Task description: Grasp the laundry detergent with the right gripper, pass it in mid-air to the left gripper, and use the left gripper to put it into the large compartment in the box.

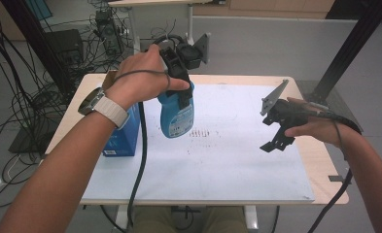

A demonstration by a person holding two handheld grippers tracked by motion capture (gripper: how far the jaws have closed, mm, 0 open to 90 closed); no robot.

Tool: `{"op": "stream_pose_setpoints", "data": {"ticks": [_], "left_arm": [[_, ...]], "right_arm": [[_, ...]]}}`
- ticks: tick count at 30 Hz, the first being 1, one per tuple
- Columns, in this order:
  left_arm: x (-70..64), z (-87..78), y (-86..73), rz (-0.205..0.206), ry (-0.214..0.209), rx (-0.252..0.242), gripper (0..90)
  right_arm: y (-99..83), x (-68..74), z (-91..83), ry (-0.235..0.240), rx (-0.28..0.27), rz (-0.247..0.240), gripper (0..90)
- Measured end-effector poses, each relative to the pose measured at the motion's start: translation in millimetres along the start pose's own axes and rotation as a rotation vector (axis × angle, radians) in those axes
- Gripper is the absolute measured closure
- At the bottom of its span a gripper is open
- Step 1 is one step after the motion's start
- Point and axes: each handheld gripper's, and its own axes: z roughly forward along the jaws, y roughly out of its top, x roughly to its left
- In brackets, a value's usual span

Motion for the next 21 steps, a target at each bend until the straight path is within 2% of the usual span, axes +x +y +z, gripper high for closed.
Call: {"op": "stream_pose_setpoints", "data": {"ticks": [4, 9, 11, 14, 18, 21], "left_arm": [[3.9, -5.9, 0.2, -0.050, 0.013, 0.001, 37.3], [9.4, -11.9, -1.4, -0.140, 0.018, 0.007, 37.3], [10.8, -14.3, -1.5, -0.155, 0.028, 0.015, 37.3], [13.1, -19.4, -3.5, -0.204, 0.045, 0.014, 37.3], [22.5, -30.5, -9.0, -0.296, 0.053, 0.004, 37.3], [28.3, -37.0, -11.6, -0.328, 0.067, 0.015, 37.3]], "right_arm": [[-2.3, -0.1, -0.5, -0.003, 0.026, -0.006, 5.7], [-4.8, 0.5, -1.9, -0.007, 0.039, -0.006, 6.0], [-5.9, -0.1, -2.0, -0.010, 0.045, -0.008, 6.0], [-8.0, 0.1, -1.3, -0.002, 0.050, -0.011, 6.3], [-10.7, -0.1, 0.1, 0.001, 0.056, -0.013, 6.2], [-12.7, 0.2, 0.1, 0.004, 0.065, -0.023, 6.3]]}}
